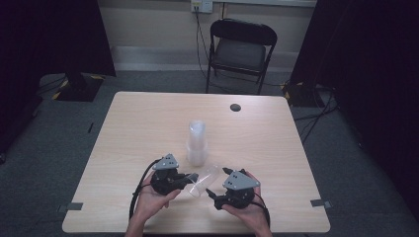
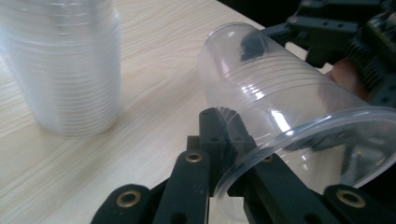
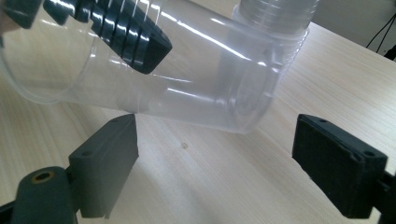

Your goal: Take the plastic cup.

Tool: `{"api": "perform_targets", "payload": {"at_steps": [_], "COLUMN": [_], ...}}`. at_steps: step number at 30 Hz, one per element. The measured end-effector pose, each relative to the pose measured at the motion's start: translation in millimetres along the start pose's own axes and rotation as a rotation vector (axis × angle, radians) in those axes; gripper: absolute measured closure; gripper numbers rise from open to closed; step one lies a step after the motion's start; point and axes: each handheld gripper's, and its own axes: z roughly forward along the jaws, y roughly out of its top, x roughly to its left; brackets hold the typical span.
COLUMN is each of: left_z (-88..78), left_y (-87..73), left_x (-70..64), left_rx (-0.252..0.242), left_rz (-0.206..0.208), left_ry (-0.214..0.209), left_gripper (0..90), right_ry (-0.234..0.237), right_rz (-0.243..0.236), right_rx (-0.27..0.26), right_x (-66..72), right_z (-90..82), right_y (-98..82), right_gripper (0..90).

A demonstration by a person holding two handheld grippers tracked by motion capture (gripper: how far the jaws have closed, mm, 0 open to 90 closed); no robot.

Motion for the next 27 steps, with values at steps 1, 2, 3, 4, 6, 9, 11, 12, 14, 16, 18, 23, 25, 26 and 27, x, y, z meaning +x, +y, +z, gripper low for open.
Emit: {"api": "perform_targets", "payload": {"at_steps": [1, 2, 3, 4, 6, 9, 11, 12, 14, 16, 18, 23, 25, 26, 27], "left_z": [0.9, 2.6, 2.6, 3.5, 5.1, 7.8, 9.2, 10.0, 10.8, 13.0, 13.3, 17.9, 18.5, 18.8, 19.1], "left_y": [1.4, 3.5, 3.5, 4.1, 5.1, 8.4, 9.9, 10.9, 11.7, 12.9, 13.8, 17.2, 17.8, 18.8, 19.7], "left_x": [-0.5, -1.9, -1.9, -2.3, -2.5, -2.2, -2.3, -2.0, -1.6, 0.0, 0.9, 2.1, 2.3, 2.7, 3.7], "left_rx": [0.004, 0.012, 0.012, 0.012, 0.023, 0.075, 0.1, 0.114, 0.121, 0.142, 0.158, 0.213, 0.216, 0.231, 0.248], "left_rz": [0.0, 0.003, 0.003, 0.0, 0.0, 0.007, 0.008, 0.005, 0.006, -0.02, -0.026, -0.046, -0.046, -0.051, -0.053], "left_ry": [-0.004, -0.006, -0.006, -0.013, -0.013, 0.0, 0.0, -0.003, 0.0, 0.001, 0.0, 0.005, 0.006, 0.001, -0.003], "left_gripper": [89.2, 89.1, 88.8, 88.8, 88.9, 89.6, 90.0, 90.0, 90.0, 90.0, 90.0, 89.9, 89.9, 89.9, 89.7], "right_ry": [-0.004, -0.002, -0.002, -0.001, -0.002, -0.013, -0.03, -0.035, -0.039, -0.047, -0.047, -0.05, -0.051, -0.051, -0.043], "right_rz": [-0.007, -0.008, -0.008, -0.013, -0.019, -0.023, -0.039, -0.046, -0.06, -0.08, -0.089, -0.149, -0.156, -0.156, -0.165], "right_rx": [0.004, 0.006, 0.006, 0.006, 0.002, 0.008, 0.013, 0.013, 0.011, 0.007, 0.004, 0.005, 0.003, 0.003, -0.004], "right_x": [0.6, 1.1, 1.1, 1.8, 2.7, 2.9, 3.1, 3.5, 4.1, 5.2, 6.2, 11.9, 12.1, 12.1, 12.8], "right_z": [0.6, 1.4, 1.4, 2.6, 3.4, 4.7, 4.9, 4.8, 4.7, 5.0, 5.2, 6.9, 7.1, 7.1, 6.4], "right_y": [0.0, 0.1, 0.1, 0.1, -0.2, -2.9, -3.9, -4.1, -4.3, -4.4, -4.5, -3.5, -2.8, -2.8, -2.3], "right_gripper": [13.8, 13.8, 13.8, 13.8, 13.8, 13.7, 13.7, 13.7, 13.8, 13.7, 13.7, 13.3, 13.3, 13.3, 13.4]}}
